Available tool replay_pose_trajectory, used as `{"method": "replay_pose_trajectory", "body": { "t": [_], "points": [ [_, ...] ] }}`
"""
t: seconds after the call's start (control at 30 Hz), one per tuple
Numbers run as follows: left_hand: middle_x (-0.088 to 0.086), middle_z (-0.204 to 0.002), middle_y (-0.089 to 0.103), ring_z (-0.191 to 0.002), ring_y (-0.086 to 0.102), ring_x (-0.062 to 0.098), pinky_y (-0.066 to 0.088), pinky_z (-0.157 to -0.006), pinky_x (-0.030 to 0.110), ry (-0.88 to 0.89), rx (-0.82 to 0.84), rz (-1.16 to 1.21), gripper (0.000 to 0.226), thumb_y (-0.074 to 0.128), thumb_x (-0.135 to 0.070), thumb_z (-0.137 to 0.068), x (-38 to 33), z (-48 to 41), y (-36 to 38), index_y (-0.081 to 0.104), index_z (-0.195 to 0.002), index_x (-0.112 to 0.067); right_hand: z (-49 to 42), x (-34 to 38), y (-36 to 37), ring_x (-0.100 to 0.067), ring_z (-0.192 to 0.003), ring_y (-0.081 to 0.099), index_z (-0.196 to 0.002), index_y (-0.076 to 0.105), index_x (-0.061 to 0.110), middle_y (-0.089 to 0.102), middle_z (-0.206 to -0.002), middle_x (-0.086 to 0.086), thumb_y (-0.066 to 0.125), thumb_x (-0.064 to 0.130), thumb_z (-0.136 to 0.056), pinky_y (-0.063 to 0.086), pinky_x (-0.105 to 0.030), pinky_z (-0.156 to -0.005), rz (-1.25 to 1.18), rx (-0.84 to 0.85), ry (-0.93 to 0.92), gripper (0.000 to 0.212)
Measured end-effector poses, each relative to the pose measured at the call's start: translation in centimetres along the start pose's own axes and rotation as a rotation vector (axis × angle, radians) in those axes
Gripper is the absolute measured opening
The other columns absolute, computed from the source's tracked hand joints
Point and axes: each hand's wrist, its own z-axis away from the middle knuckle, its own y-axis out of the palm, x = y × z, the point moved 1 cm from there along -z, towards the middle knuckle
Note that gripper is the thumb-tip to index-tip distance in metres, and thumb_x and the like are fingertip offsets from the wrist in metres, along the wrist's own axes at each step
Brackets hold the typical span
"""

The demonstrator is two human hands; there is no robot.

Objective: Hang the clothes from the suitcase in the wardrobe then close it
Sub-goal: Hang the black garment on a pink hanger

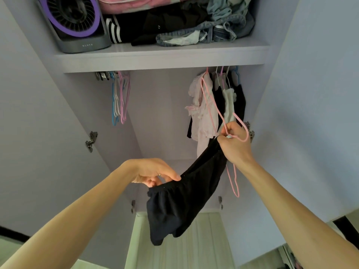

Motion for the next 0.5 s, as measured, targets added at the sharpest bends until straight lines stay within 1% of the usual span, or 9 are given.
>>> {"method": "replay_pose_trajectory", "body": {
  "t": [0.03, 0.1, 0.17, 0.23, 0.33, 0.4, 0.43, 0.47, 0.5],
  "points": [
    [0.009, -0.111, 0.073, -0.086, 0.066, 0.026, 0.053, -0.079, 0.033, 0.020, 0.075, 0.066, 0.034, 0.072, -0.034, -0.088, 0.4, 0.0, 0.2, 0.075, -0.111, -0.010, 0.0, 0.0, 0.1, -0.001, -0.044, 0.041, -0.076, 0.051, 0.012, 0.049, -0.064, 0.002, 0.055, -0.004, -0.080, 0.036, -0.013, -0.042, -0.007, 0.003, 0.000, 0.017],
    [0.016, -0.124, 0.068, -0.114, 0.065, 0.036, 0.048, -0.105, 0.046, 0.025, 0.190, 0.098, 0.040, 0.071, -0.031, -0.090, 0.9, -0.3, 0.8, 0.070, -0.121, -0.005, 0.2, 0.0, 0.3, -0.002, -0.046, 0.040, -0.079, 0.051, 0.006, 0.050, -0.064, 0.003, 0.054, -0.004, -0.080, 0.036, -0.013, -0.043, -0.010, 0.018, -0.006, 0.011],
    [0.014, -0.126, 0.068, -0.120, 0.063, 0.033, 0.044, -0.110, 0.048, 0.011, 0.248, 0.043, 0.040, 0.070, -0.031, -0.090, 0.5, -0.5, 1.7, 0.068, -0.122, -0.006, 0.4, 0.1, 0.8, -0.004, -0.050, 0.041, -0.081, 0.051, 0.005, 0.051, -0.063, 0.008, 0.055, -0.003, -0.081, 0.037, -0.015, -0.045, -0.007, 0.036, -0.019, 0.009],
    [0.008, -0.123, 0.070, -0.116, 0.066, 0.025, 0.047, -0.109, 0.042, 0.015, 0.224, 0.023, 0.042, 0.067, -0.038, -0.093, -0.4, -0.5, 2.9, 0.067, -0.123, -0.009, 0.5, 0.1, 1.2, -0.005, -0.052, 0.043, -0.078, 0.051, 0.010, 0.051, -0.066, 0.006, 0.055, -0.002, -0.081, 0.038, -0.017, -0.048, -0.006, 0.064, -0.024, 0.013],
    [0.000, -0.121, 0.072, -0.112, 0.068, 0.019, 0.051, -0.102, 0.032, 0.047, -0.008, 0.178, 0.047, 0.059, -0.053, -0.095, -0.9, -0.9, 2.8, 0.066, -0.126, -0.018, 0.5, 0.0, 1.4, -0.008, -0.058, 0.046, -0.077, 0.051, 0.016, 0.053, -0.071, 0.002, 0.055, -0.001, -0.082, 0.040, -0.021, -0.052, -0.007, 0.076, -0.030, 0.019],
    [0.001, -0.112, 0.073, -0.106, 0.070, 0.023, 0.053, -0.088, 0.030, 0.060, -0.231, 0.144, 0.036, 0.058, -0.052, -0.096, -0.3, -1.3, 1.8, 0.069, -0.113, -0.022, 0.2, -0.3, 1.1, -0.007, -0.057, 0.045, -0.078, 0.053, 0.015, 0.053, -0.071, 0.003, 0.054, -0.003, -0.081, 0.039, -0.017, -0.051, 0.017, 0.034, -0.035, 0.018],
    [0.001, -0.102, 0.072, -0.099, 0.069, 0.024, 0.052, -0.080, 0.030, 0.055, -0.367, -0.025, 0.028, 0.058, -0.046, -0.096, 0.5, -1.6, 0.9, 0.067, -0.101, -0.020, 0.1, -0.4, 0.8, -0.006, -0.055, 0.043, -0.079, 0.053, 0.013, 0.052, -0.070, 0.003, 0.054, -0.003, -0.081, 0.038, -0.014, -0.048, 0.036, 0.016, -0.033, 0.016],
    [0.000, -0.096, 0.067, -0.093, 0.064, 0.026, 0.049, -0.073, 0.031, 0.024, -0.515, -0.283, 0.017, 0.058, -0.036, -0.095, 1.3, -1.7, 0.2, 0.060, -0.094, -0.020, 0.0, -0.4, 0.4, -0.004, -0.053, 0.042, -0.080, 0.053, 0.012, 0.051, -0.069, 0.003, 0.053, -0.003, -0.082, 0.037, -0.013, -0.046, 0.052, 0.000, -0.031, 0.015],
    [0.000, -0.096, 0.063, -0.091, 0.061, 0.027, 0.047, -0.071, 0.032, -0.027, -0.651, -0.524, 0.006, 0.056, -0.026, -0.092, 2.2, -1.8, -0.4, 0.054, -0.093, -0.021, -0.2, -0.5, 0.0, -0.003, -0.052, 0.042, -0.079, 0.052, 0.014, 0.049, -0.069, 0.003, 0.052, -0.003, -0.083, 0.037, -0.012, -0.046, 0.058, -0.021, -0.035, 0.018]
  ]
}}
